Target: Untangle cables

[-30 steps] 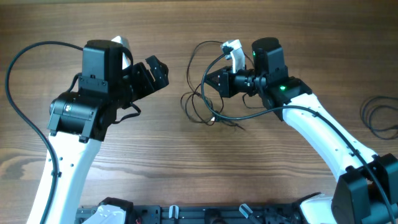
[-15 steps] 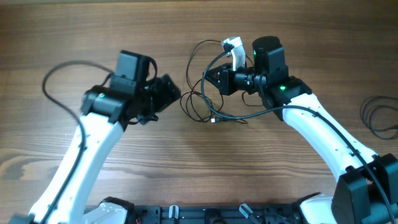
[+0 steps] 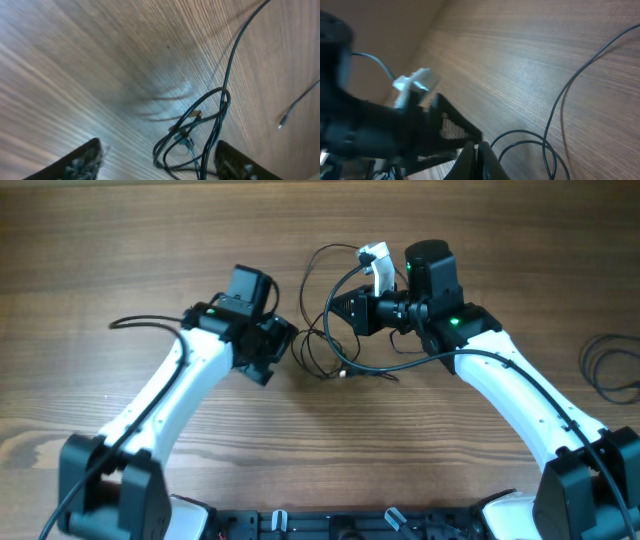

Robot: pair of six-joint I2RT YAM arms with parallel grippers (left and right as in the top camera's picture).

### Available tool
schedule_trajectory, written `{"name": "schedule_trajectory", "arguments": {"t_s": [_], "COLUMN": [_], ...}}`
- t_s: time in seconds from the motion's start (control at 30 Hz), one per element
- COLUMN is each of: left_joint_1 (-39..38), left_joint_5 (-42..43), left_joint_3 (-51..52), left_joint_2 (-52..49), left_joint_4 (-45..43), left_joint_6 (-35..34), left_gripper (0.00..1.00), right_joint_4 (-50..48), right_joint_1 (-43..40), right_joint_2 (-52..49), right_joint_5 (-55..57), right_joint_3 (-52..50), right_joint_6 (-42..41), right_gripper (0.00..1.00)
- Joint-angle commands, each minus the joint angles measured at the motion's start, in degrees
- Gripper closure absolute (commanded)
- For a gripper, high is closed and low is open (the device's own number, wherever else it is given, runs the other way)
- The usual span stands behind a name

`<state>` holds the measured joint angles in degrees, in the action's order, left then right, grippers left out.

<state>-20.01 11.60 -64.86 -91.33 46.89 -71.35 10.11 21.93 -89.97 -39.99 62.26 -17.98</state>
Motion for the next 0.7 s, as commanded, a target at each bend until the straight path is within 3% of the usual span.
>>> {"name": "schedule_trajectory", "arguments": {"t_s": [0.0, 0.23, 0.4, 0.5, 0.57, 0.67], "left_joint_1": [-1.4, -2.5, -4.8, -6.0, -6.7, -6.9], "left_joint_5": [-1.1, -4.0, -4.4, -5.9, -7.7, -13.0], "left_joint_3": [0.5, 0.5, 0.5, 0.5, 0.5, 0.5], "left_joint_2": [-3.8, -9.4, -11.0, -11.1, -11.1, -11.1], "left_joint_4": [-1.8, -2.6, -4.1, -3.9, -3.1, 1.3], "left_joint_6": [-1.6, -1.1, -0.1, 2.9, 5.1, 5.1], "left_gripper": [0.36, 0.41, 0.53, 0.75, 0.96, 0.96], "right_joint_4": [0.0, 0.0, 0.0, 0.0, 0.0, 0.1], "right_joint_1": [-0.2, -0.2, -0.2, -0.3, -0.9, -3.8], "right_joint_2": [1.5, 2.4, 3.0, 3.5, 4.3, 6.3], "right_joint_5": [-1.1, -1.4, -1.4, -1.4, -1.4, -1.4], "right_joint_3": [0.2, 0.2, 0.2, 0.2, 0.2, 0.2], "right_joint_6": [-0.2, -0.2, -0.2, 0.1, 0.1, 1.2], "right_gripper": [0.95, 0.95, 0.95, 0.95, 0.95, 0.95]}}
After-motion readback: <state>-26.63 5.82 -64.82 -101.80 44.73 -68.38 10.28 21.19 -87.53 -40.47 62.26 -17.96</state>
